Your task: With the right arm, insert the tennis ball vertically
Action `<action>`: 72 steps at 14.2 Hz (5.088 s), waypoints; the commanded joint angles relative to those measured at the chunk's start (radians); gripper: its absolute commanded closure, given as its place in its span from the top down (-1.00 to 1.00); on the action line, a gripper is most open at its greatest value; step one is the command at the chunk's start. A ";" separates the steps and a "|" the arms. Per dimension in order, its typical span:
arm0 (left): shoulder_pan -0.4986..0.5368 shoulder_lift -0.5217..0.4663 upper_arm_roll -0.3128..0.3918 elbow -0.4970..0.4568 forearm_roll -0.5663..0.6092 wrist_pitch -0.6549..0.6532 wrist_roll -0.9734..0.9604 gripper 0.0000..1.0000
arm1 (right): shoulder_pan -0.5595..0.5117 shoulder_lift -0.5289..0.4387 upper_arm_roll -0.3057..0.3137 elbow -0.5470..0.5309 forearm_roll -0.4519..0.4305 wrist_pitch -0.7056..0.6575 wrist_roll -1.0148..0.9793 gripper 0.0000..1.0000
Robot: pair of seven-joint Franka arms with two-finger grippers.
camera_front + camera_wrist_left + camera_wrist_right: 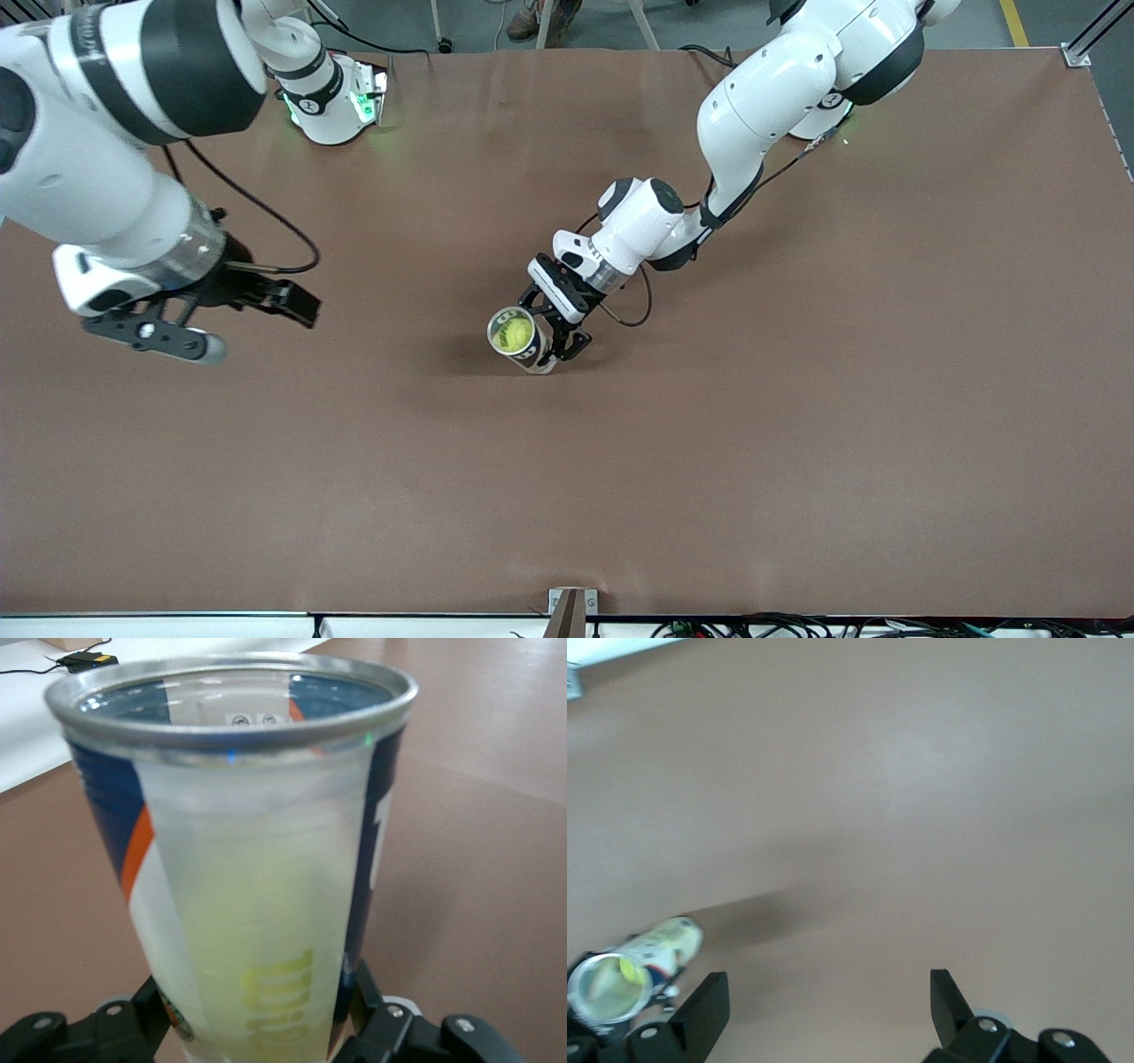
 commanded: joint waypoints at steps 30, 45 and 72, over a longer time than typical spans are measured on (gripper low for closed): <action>0.508 -0.357 -0.027 -0.069 -0.006 -0.780 -0.044 1.00 | -0.587 -0.269 0.325 -0.186 -0.125 0.067 -0.395 1.00; 0.520 -0.527 0.209 0.407 0.273 -1.677 -0.606 1.00 | -0.590 -0.385 0.325 -0.416 -0.120 0.202 -0.432 1.00; 0.390 -1.002 0.416 0.163 0.309 -2.023 -0.750 1.00 | -0.581 -0.381 0.327 -0.384 -0.112 0.181 -0.429 1.00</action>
